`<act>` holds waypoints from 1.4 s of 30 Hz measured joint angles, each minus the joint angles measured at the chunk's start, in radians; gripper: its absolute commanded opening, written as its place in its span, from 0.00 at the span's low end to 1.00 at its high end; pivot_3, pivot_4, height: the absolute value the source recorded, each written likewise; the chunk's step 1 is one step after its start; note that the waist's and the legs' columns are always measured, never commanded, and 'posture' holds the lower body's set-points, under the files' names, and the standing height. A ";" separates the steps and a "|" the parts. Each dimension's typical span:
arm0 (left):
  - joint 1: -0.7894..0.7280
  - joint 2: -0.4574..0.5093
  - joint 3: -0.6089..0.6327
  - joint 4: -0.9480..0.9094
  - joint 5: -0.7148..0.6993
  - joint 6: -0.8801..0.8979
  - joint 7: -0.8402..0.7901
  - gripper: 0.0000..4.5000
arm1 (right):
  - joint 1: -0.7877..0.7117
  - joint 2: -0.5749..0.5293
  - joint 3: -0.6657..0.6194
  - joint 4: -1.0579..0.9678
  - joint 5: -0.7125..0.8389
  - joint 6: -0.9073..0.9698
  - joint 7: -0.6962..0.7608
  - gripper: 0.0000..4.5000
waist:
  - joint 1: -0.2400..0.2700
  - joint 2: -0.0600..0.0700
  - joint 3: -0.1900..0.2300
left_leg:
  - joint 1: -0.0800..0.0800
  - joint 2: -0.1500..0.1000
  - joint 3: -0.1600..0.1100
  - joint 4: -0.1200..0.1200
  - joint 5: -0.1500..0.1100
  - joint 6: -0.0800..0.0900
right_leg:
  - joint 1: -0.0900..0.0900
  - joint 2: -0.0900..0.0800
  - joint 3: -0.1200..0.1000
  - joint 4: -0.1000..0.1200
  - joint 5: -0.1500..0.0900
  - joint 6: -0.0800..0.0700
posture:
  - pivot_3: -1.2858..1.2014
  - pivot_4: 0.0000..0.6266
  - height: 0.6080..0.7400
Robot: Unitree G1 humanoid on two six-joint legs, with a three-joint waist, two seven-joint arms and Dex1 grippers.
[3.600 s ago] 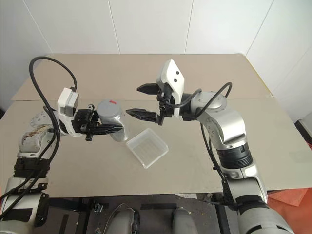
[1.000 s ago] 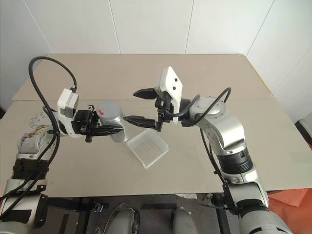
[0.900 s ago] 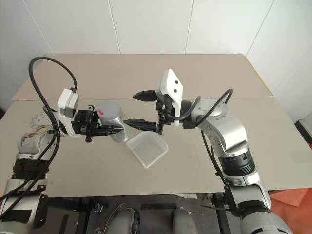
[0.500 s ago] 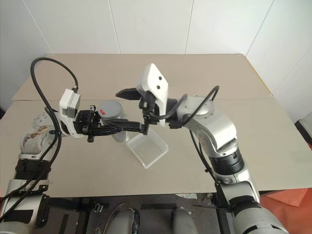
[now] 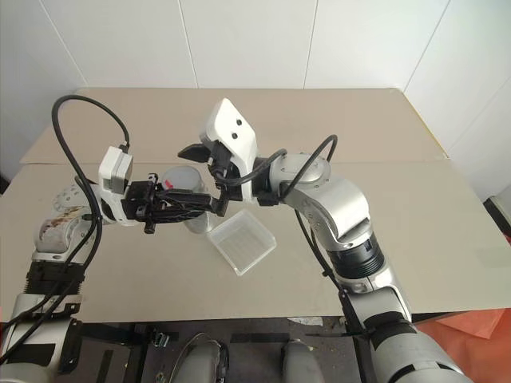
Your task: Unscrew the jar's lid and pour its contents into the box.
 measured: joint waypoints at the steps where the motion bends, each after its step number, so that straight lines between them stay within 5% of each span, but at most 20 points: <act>1: 0.003 0.000 0.000 0.000 0.000 0.000 0.000 0.46 | 0.000 0.000 0.000 0.000 0.000 0.000 0.001 1.00 | 0.000 0.000 0.000 | 0.000 0.000 0.000 0.000 0.000 0.000 | 0.000 0.000 0.000 0.000 0.000 0.000 | 0.52 0.24 1.00; 2: 0.005 0.000 0.000 0.000 0.000 0.000 0.000 0.46 | 0.000 0.000 0.000 0.000 0.000 0.000 0.003 1.00 | 0.000 0.000 0.000 | 0.000 0.000 0.000 0.000 0.000 0.000 | 0.000 0.000 0.000 0.000 0.000 0.000 | 0.52 0.24 1.00; 8: 0.006 0.001 0.000 0.000 0.000 0.000 0.003 0.46 | 0.000 0.006 0.005 -0.001 0.006 0.000 0.018 0.62 | 0.000 0.000 0.000 | 0.000 0.000 0.000 0.000 0.000 0.000 | 0.000 0.000 0.000 0.000 0.000 0.000 | 0.52 0.24 1.00; 20: 0.007 0.006 0.000 0.000 0.004 -0.009 -0.002 0.46 | -0.002 0.016 0.000 0.004 0.013 0.009 0.016 0.61 | -0.001 0.000 0.000 | 0.000 0.000 0.000 0.000 0.000 0.000 | 0.000 0.000 0.000 0.000 0.000 0.000 | 0.52 0.24 1.00; 30: 0.009 0.007 -0.006 0.002 0.016 -0.028 -0.011 0.46 | -0.036 -0.056 -0.157 0.052 0.043 0.034 -0.043 0.61 | 0.003 0.000 0.000 | 0.000 0.000 0.000 0.000 0.000 0.000 | 0.000 0.000 0.000 0.000 0.000 0.000 | 0.52 0.24 1.00; 42: 0.013 -0.033 0.008 0.008 0.024 -0.068 0.086 0.46 | 0.516 -0.293 -0.225 -0.018 -0.187 -0.070 -0.191 0.61 | -0.003 0.000 0.000 | -0.002 -0.001 0.000 0.000 0.000 0.000 | -0.001 0.000 0.001 -0.001 0.000 0.000 | 0.52 0.24 1.00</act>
